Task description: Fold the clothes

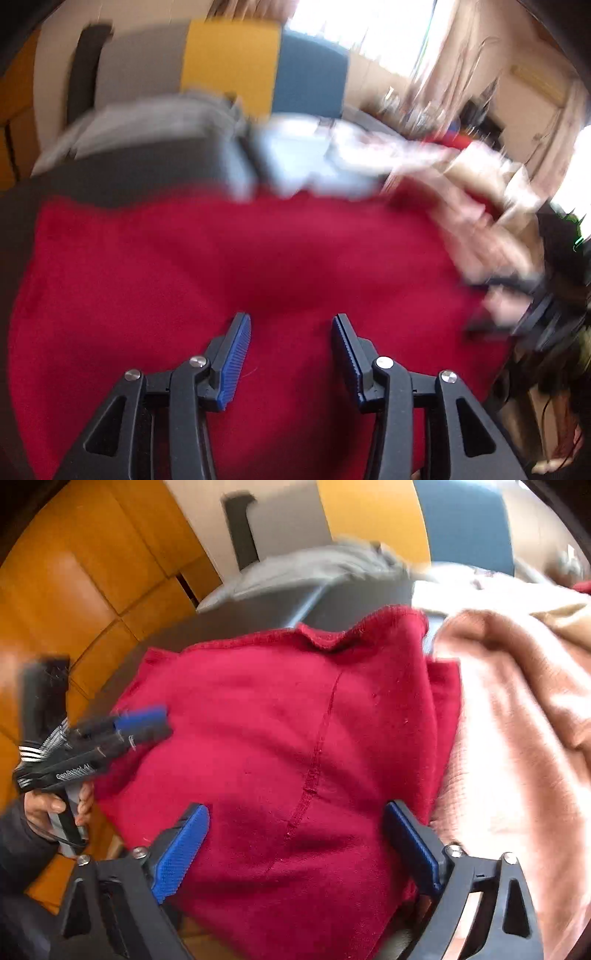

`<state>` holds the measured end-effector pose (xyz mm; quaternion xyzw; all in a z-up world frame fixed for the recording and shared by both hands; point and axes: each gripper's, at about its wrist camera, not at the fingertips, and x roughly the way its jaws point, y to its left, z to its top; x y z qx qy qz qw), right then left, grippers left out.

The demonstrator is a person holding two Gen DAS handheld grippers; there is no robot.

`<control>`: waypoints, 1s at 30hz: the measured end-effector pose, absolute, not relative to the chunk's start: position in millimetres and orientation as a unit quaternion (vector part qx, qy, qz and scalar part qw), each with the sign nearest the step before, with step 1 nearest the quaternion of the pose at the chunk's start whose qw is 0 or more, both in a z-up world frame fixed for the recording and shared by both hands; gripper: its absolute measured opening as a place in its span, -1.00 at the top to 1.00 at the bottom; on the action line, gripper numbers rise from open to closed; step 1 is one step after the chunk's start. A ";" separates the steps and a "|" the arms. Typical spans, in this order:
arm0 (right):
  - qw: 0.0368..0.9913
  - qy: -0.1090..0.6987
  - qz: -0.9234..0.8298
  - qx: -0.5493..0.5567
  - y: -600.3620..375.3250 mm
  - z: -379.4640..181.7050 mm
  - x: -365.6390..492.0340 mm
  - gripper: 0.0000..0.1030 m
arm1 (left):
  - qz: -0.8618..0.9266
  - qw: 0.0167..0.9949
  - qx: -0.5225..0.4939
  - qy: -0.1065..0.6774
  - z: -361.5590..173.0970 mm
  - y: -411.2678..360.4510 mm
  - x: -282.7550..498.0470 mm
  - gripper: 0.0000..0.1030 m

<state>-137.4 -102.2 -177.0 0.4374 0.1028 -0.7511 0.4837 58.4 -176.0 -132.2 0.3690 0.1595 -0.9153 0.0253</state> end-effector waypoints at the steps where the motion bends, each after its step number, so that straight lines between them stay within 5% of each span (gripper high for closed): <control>1: 0.483 0.121 -0.754 0.429 -103.2 -177.9 -135.1 -0.76 | -0.915 0.029 0.371 0.157 -133.4 -176.1 61.8 0.13; 7: 0.450 0.189 -0.757 0.434 -128.5 -168.6 -134.1 -0.94 | -0.912 0.048 0.381 0.142 -140.2 -177.0 81.9 0.08; 14: 0.517 0.161 -0.755 0.370 -184.3 -121.9 -116.5 -1.00 | -0.918 0.089 0.293 0.254 -104.5 -236.1 189.5 0.06; 21: 0.482 0.211 -0.773 0.353 -250.1 -159.7 -133.6 -1.00 | -0.894 0.116 0.311 0.300 -125.3 -280.5 258.0 0.03; 26: 0.509 0.114 -0.753 0.401 -228.7 -183.3 -167.8 -1.00 | -0.883 0.076 0.336 0.320 -145.2 -294.6 266.3 0.02; 30: 0.508 0.118 -0.756 0.395 -228.2 -185.5 -166.1 -1.00 | -0.871 0.043 0.356 0.335 -161.1 -305.8 273.0 0.06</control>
